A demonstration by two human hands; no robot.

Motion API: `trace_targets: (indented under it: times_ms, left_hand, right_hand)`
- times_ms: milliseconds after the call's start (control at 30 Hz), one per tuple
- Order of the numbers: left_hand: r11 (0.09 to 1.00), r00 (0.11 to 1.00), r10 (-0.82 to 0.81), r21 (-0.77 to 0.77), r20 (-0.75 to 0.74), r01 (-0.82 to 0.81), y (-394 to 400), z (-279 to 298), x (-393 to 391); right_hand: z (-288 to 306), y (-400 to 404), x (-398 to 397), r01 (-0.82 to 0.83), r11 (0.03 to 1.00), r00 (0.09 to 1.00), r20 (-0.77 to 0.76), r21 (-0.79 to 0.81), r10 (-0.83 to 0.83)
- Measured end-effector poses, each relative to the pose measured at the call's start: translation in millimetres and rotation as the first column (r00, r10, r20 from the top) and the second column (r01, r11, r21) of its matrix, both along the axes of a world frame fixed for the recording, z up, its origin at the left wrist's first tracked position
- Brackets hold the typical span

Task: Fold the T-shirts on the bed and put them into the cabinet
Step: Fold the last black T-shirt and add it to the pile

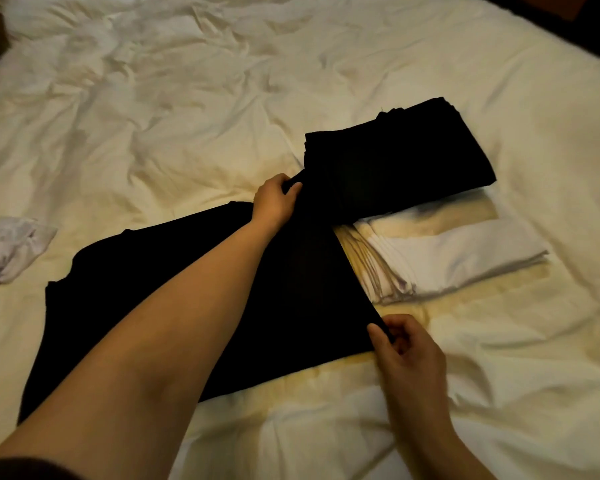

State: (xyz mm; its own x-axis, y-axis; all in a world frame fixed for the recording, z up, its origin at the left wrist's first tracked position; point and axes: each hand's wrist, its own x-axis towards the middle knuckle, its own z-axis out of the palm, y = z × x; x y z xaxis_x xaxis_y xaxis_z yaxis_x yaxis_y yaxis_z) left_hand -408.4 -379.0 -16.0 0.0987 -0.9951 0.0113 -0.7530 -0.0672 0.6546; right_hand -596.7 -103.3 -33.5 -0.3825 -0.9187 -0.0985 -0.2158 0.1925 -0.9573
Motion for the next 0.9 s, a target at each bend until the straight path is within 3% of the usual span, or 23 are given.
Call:
trace_targets:
  times_ms: [200, 333, 433, 600, 900]
  left_hand:
    - [0.987, 0.959, 0.019, -0.156, 0.283, 0.027, 36, 2, 11]
    - [0.996, 0.936, -0.056, -0.05, 0.348, 0.078, 95, -1, 32]
    - [0.995, 0.919, -0.099, 0.052, 0.382, 0.086, 139, -1, 55]
    - [0.995, 0.91, -0.061, 0.099, 0.411, 0.022, 218, -1, 99]
    - [0.997, 0.928, 0.07, -0.008, 0.365, -0.072, 334, -9, 170]
  right_hand:
    - [7, 3, 3, 0.054, 0.988, 0.99, -0.124, -0.142, -0.072]
    - [10, 9, 9, -0.051, 0.927, 0.957, -0.284, -0.372, -0.062]
    - [6, 12, 16, -0.159, 0.874, 0.952, -0.307, -0.46, 0.012]
    - [7, 15, 32, -0.358, 0.822, 0.908, -0.371, -0.443, 0.195]
    - [20, 10, 87, -0.558, 0.778, 0.77, -0.529, -0.287, 0.357]
